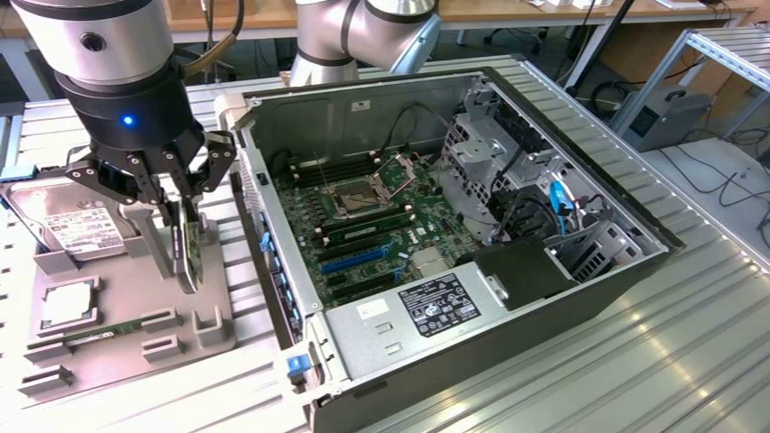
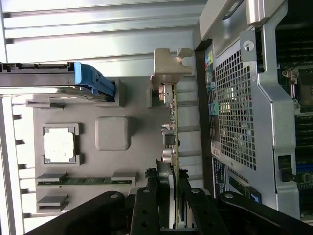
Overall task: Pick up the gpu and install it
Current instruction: 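Pick up the gpu and move the gpu toward the slot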
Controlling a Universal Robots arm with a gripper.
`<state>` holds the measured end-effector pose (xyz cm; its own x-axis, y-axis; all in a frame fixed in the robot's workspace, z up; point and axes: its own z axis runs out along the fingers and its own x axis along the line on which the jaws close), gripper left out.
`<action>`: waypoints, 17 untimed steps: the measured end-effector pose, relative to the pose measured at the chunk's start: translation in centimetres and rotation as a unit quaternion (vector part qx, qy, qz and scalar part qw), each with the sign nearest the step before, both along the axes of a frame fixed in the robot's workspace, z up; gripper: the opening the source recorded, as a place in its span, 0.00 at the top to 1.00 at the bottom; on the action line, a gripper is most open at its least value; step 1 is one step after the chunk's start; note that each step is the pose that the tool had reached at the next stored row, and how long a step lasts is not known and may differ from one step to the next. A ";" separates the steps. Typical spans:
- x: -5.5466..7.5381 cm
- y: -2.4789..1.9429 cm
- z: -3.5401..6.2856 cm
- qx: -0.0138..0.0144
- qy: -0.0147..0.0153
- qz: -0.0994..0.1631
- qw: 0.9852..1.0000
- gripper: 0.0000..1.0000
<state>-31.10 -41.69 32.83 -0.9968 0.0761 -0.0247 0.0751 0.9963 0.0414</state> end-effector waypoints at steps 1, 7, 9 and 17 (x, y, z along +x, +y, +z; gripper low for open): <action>0.0 0.00 0.03 0.000 0.000 0.000 1.000 0.73; 0.0 0.00 0.14 0.000 0.000 0.000 1.000 0.73; 0.0 0.00 0.18 0.000 0.000 0.000 1.000 0.73; 0.0 0.00 0.34 0.000 0.000 0.000 1.000 0.73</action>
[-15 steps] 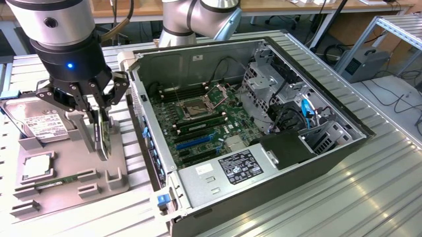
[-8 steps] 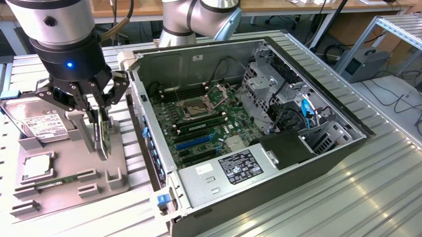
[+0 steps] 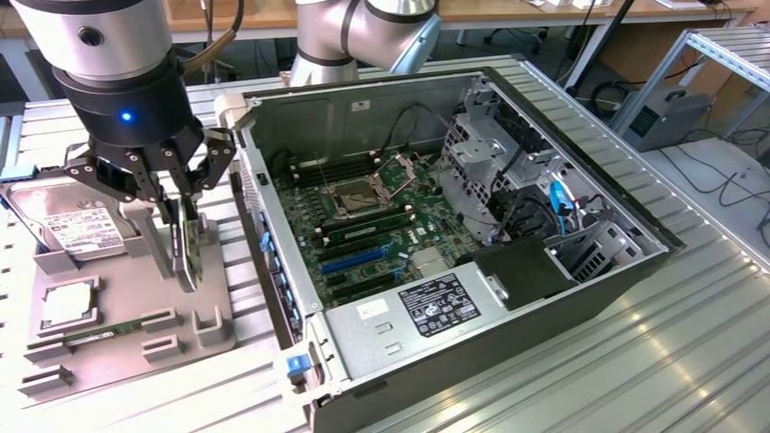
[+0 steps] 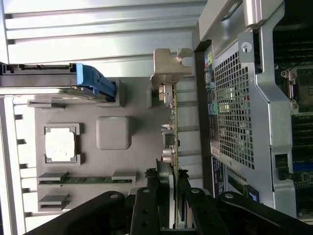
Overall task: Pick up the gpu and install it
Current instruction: 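Pick up the gpu and move the gpu toward the slot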
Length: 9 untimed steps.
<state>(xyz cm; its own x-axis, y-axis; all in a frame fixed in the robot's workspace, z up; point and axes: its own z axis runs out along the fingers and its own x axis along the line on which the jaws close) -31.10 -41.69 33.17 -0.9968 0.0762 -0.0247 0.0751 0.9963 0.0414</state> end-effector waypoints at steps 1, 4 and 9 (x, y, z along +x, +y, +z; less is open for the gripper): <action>0.0 0.00 0.02 0.000 0.000 0.000 1.000 0.73; 0.0 0.00 0.08 0.000 0.000 0.000 1.000 0.73; 0.0 0.00 0.18 0.000 0.000 0.000 1.000 0.73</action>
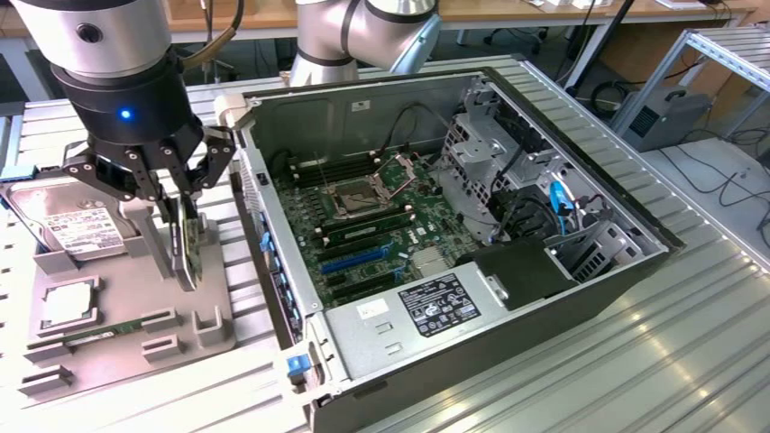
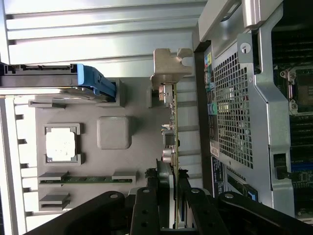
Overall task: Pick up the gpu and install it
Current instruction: 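Pick up the gpu and move the gpu toward the slot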
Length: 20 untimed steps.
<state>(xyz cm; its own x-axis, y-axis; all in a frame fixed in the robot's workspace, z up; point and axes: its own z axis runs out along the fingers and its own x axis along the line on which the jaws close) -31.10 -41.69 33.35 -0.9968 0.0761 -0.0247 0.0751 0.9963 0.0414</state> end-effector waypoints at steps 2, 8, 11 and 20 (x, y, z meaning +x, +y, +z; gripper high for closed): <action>0.0 0.00 0.04 0.000 0.000 0.000 1.000 0.73; 0.0 0.00 0.15 0.000 0.000 0.000 1.000 0.73; 0.0 0.00 0.20 0.000 0.000 0.000 1.000 0.73; 0.0 0.00 0.37 0.000 0.000 0.000 1.000 0.73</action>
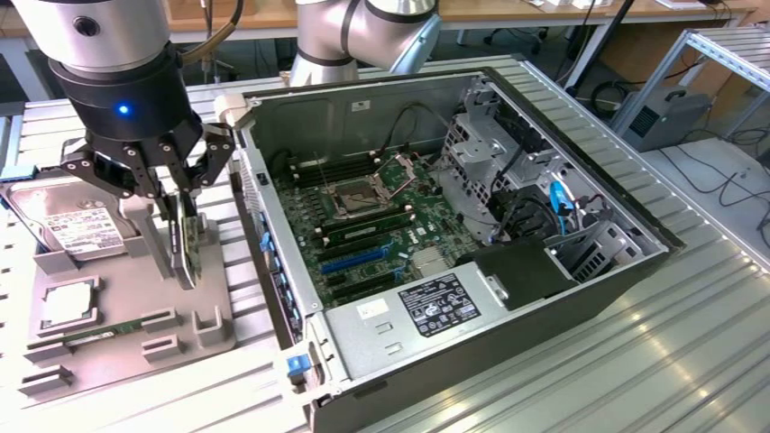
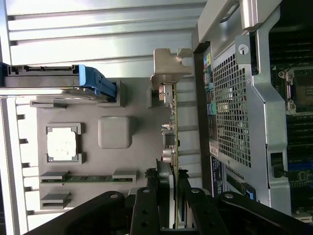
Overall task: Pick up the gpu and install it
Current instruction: 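Pick up the gpu and move the gpu toward the slot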
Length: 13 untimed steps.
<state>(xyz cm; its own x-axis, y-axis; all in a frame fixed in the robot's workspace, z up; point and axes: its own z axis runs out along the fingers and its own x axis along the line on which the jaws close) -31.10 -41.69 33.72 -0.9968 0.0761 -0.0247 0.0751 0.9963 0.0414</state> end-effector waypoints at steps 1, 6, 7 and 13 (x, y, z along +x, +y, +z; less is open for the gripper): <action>0.0 0.00 0.02 0.000 0.000 0.000 1.000 0.73; 0.0 0.00 0.10 0.000 0.000 0.000 1.000 0.73; 0.0 0.00 0.18 0.000 0.000 0.000 1.000 0.73; 0.0 0.00 0.37 0.000 0.000 0.000 1.000 0.73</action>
